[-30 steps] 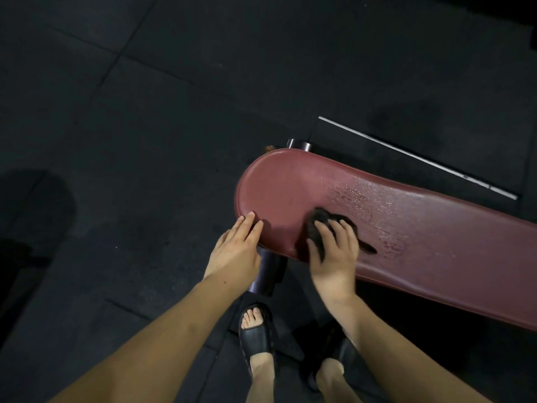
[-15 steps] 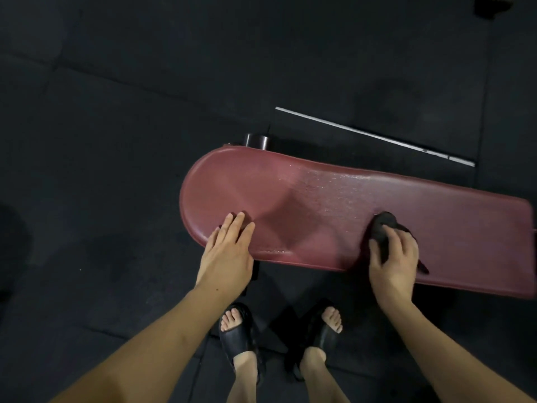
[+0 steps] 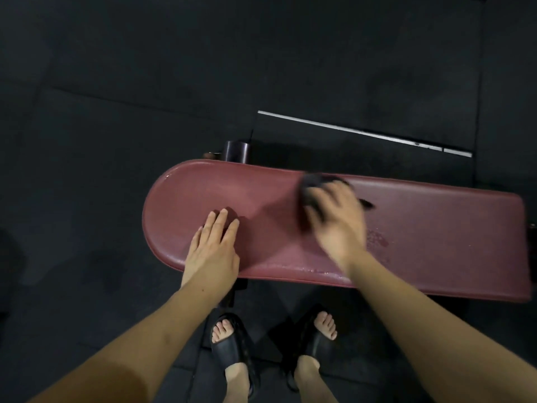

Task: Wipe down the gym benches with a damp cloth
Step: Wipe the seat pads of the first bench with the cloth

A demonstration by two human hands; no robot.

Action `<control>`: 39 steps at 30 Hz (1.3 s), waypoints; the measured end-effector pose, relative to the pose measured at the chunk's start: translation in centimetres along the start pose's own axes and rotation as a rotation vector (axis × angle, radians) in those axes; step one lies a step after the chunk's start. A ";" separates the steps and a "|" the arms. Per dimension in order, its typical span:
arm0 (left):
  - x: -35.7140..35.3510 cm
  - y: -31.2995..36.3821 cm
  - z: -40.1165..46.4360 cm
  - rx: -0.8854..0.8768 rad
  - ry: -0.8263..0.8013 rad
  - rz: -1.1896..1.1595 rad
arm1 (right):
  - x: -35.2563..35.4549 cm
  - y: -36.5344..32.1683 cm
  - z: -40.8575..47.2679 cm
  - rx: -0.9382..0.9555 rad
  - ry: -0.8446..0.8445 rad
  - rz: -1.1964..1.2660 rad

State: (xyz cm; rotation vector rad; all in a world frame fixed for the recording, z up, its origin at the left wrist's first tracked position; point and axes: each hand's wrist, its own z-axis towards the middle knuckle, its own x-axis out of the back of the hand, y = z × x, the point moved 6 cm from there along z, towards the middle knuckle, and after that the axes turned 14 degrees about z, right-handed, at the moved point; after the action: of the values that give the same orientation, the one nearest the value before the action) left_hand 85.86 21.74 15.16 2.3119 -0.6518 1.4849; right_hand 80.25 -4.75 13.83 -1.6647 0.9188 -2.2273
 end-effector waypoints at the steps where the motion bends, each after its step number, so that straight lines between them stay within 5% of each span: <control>1: 0.1 0.8 0.4 -0.015 0.002 0.002 | 2.8 3.3 -1.1 -0.117 0.068 -0.028; 4: 0.3 2.6 1.4 -0.051 0.000 0.023 | 6.2 8.2 -2.9 -0.472 0.257 -0.076; 6: 0.2 3.0 1.6 -0.054 -0.018 0.033 | 3.9 5.6 -0.9 -0.517 0.338 -0.066; 11: 0.1 2.7 1.0 -0.029 -0.042 0.073 | -6.6 -9.5 4.6 -0.017 -0.079 0.064; 15: 0.1 3.4 0.6 -0.020 -0.061 0.080 | -4.0 -4.5 3.0 0.136 -0.161 0.057; 20: 0.2 5.5 0.9 -0.062 -0.070 0.082 | 7.1 9.3 -2.4 -0.273 0.052 0.000; 24: 0.3 5.6 0.1 -0.048 -0.081 0.071 | 5.3 7.4 -2.5 -0.500 0.255 -0.061; 30: -0.5 3.1 -3.1 0.016 -0.147 0.105 | -5.3 -8.2 -4.9 0.002 -0.155 0.092; 33: -1.3 3.4 -4.0 -0.008 -0.182 0.130 | -2.8 -4.0 -6.5 0.075 -0.183 0.074; 39: -1.1 5.3 -4.5 0.021 -0.151 0.101 | 7.4 8.3 -12.3 -0.316 -0.019 -0.054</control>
State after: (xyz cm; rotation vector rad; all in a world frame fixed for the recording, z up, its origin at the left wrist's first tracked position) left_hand 79.18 19.75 16.14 2.4583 -0.8076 1.3740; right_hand 64.84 -10.72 12.77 -1.8557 1.2912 -2.1853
